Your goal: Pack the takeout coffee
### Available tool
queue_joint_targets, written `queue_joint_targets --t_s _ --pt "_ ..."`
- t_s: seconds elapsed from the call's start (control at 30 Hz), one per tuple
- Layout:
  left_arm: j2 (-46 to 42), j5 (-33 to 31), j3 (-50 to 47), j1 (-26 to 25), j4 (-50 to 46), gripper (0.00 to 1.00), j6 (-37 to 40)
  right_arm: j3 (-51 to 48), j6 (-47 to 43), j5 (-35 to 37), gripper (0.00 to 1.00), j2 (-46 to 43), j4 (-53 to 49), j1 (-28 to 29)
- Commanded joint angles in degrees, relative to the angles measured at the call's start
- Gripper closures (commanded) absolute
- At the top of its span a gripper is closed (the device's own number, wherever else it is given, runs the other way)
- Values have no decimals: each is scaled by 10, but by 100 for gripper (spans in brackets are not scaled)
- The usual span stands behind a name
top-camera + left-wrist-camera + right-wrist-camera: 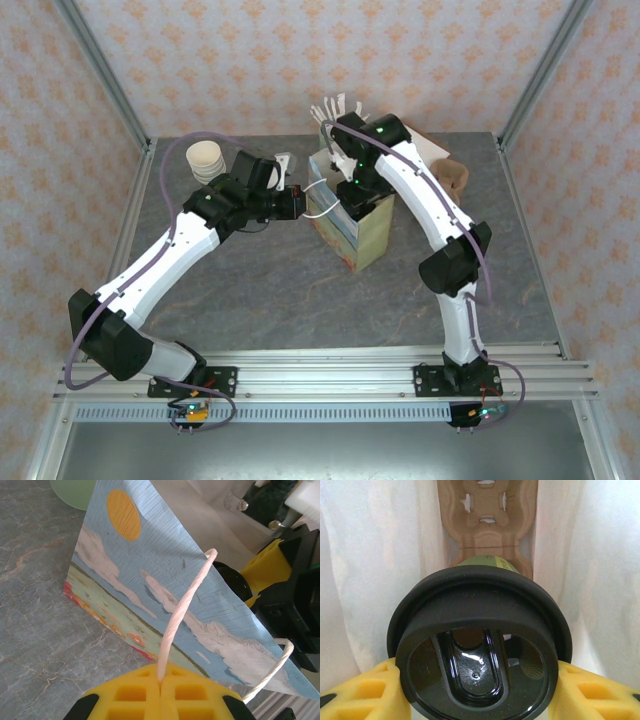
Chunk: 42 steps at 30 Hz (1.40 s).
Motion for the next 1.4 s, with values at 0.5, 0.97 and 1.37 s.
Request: queue_joint_targets --t_s 0.5,0.97,1.37 --pt "-4 9 15 -4 -15 100 2 -9 -11 33 55 5 -32 4" --pt "-8 3 13 -4 -15 100 5 -29 4 24 55 9 -29 -3" --pt "-8 2 11 -4 -16 100 4 -36 6 21 55 20 -26 -10"
